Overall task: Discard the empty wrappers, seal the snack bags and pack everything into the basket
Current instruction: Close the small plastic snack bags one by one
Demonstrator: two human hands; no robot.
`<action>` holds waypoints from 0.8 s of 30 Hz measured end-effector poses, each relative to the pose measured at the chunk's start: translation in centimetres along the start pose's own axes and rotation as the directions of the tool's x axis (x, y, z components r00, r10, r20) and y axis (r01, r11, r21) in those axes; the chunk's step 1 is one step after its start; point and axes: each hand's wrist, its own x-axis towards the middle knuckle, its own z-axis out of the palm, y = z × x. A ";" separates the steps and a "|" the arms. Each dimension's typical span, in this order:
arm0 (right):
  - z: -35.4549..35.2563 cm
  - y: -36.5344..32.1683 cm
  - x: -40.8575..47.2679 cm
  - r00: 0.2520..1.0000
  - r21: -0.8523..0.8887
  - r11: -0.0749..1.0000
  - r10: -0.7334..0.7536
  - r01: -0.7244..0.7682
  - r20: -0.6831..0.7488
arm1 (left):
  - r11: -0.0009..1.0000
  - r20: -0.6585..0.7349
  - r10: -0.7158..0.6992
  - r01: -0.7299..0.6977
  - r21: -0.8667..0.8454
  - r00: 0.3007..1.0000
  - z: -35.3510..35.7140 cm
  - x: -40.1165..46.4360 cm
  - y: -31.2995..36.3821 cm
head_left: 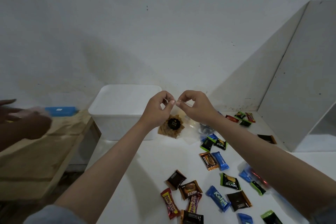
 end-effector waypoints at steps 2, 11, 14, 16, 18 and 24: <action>0.1 0.0 -0.1 1.000 0.009 1.000 0.010 -0.010 0.006 | 1.000 -0.013 -0.015 0.015 -0.009 1.000 -0.2 0.1 -0.1; -0.5 0.8 -0.2 1.000 -0.044 0.999 0.009 -0.010 -0.028 | 0.983 0.008 -0.152 0.152 -0.104 0.988 -0.5 0.5 -0.5; -0.5 1.0 -0.3 1.000 -0.083 0.997 -0.009 0.009 -0.002 | 0.981 0.079 -0.163 0.170 -0.090 0.983 -0.8 0.7 -0.3; -0.6 1.2 -0.3 1.000 -0.106 0.994 -0.021 0.024 0.022 | 0.986 0.131 -0.153 0.160 -0.043 0.980 -0.9 0.7 -0.2; -0.7 1.3 -0.3 0.999 -0.106 0.994 -0.033 0.036 0.029 | 0.987 0.157 -0.154 0.160 -0.022 0.975 -1.0 0.9 -0.1; -0.9 1.3 -0.6 0.999 -0.050 0.999 0.006 -0.003 0.053 | 0.990 0.172 -0.143 0.142 0.017 0.975 -1.4 1.2 -0.1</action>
